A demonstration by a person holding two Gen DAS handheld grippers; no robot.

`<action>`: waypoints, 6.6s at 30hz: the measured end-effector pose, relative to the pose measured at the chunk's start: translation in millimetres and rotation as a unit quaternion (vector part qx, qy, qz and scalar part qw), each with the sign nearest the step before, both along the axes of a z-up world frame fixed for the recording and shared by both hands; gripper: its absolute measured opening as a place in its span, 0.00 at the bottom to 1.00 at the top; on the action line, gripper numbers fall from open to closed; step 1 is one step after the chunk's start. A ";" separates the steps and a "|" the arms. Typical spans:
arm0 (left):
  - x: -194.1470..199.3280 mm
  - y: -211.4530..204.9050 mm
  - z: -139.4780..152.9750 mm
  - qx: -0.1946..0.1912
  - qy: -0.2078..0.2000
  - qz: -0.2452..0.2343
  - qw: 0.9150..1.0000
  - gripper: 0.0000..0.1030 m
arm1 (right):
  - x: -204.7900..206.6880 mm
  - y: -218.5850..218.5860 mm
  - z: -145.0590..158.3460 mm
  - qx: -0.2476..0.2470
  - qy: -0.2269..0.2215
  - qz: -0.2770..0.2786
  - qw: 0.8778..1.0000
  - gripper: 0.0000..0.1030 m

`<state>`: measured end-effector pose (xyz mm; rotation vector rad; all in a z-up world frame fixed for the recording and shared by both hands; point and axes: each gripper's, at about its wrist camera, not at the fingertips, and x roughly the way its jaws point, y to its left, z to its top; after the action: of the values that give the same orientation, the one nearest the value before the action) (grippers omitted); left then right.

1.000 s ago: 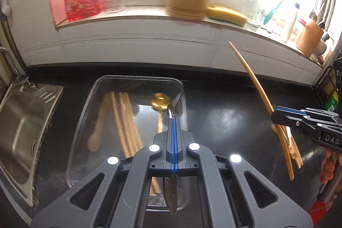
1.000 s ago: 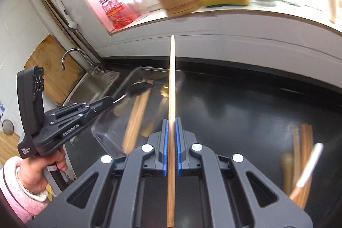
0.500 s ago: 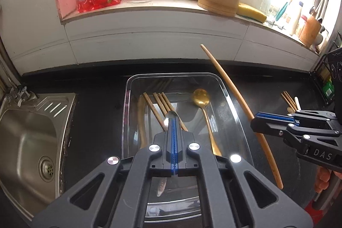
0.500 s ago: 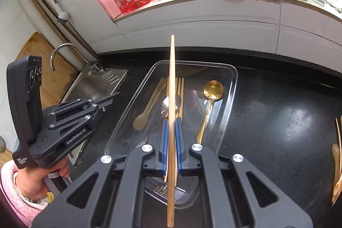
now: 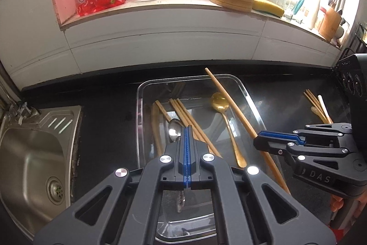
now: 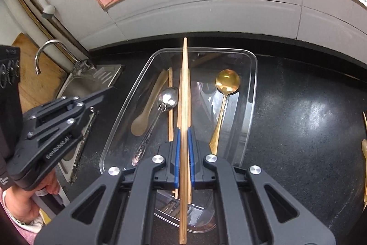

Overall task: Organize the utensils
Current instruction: 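Lower the spoon and chopstick into the container and open both tools, then move both open tools back over the remaining spoons and chopsticks, then lower the right tool onto the white-handled spoon's handle and close it, then lower the left tool onto the translucent brown plastic spoon and close it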

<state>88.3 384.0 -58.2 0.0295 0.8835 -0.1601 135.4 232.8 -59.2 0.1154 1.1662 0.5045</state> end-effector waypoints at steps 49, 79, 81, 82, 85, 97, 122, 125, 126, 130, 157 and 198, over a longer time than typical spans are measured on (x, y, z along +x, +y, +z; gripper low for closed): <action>-5.2 -6.2 18.0 0.030 -0.032 0.066 0.997 0.94 | 0.9 -91.3 31.4 -0.063 -0.072 -0.083 0.992 0.93; -1.9 -286.1 -13.8 0.000 0.024 0.014 1.000 0.94 | -33.4 -405.4 -32.0 -0.161 -0.036 -0.111 0.980 0.93; -8.1 -282.4 -13.1 0.002 0.025 0.036 0.999 0.94 | -26.7 -400.7 -38.1 -0.165 -0.038 -0.093 0.981 0.93; -12.3 -280.2 -13.0 0.003 0.027 0.046 0.999 0.94 | -22.6 -398.0 -40.7 -0.169 -0.040 -0.082 0.981 0.93; -23.3 -273.3 -13.6 0.008 0.031 0.070 0.997 0.94 | -12.0 -388.1 -44.8 -0.183 -0.047 -0.055 0.980 0.93; -8.1 -247.4 -10.7 0.009 0.033 0.093 0.995 0.94 | 14.1 -360.7 -62.6 -0.245 -0.049 -0.027 0.968 0.93; 25.8 -238.2 -23.2 -0.012 0.038 0.043 0.998 0.94 | 9.6 -348.3 -32.1 -0.104 -0.011 -0.082 0.991 0.87; 25.9 -244.1 -24.9 -0.011 0.039 0.035 0.999 0.94 | 4.9 -351.8 -34.3 -0.082 -0.005 -0.081 0.993 0.76; 25.4 -247.1 -25.9 -0.011 0.041 0.030 0.999 0.94 | 6.1 -351.9 -35.9 -0.083 -0.004 -0.083 0.993 0.76; 22.6 -257.7 -31.5 -0.012 0.046 0.017 0.999 0.94 | 8.1 -348.9 -42.0 -0.084 0.007 -0.086 0.993 0.62; 20.3 -254.6 -41.5 -0.008 0.050 0.017 0.999 0.94 | 34.8 -343.3 -76.4 -0.116 0.049 -0.117 0.985 0.18; 35.4 -423.1 -124.1 0.014 0.163 0.137 0.977 0.85 | -10.6 -504.8 -2.5 0.004 -0.030 -0.104 0.994 0.15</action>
<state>123.7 -39.1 -182.3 -0.0957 1.2077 0.1095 124.8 -272.0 -61.8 0.2251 1.0793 0.3258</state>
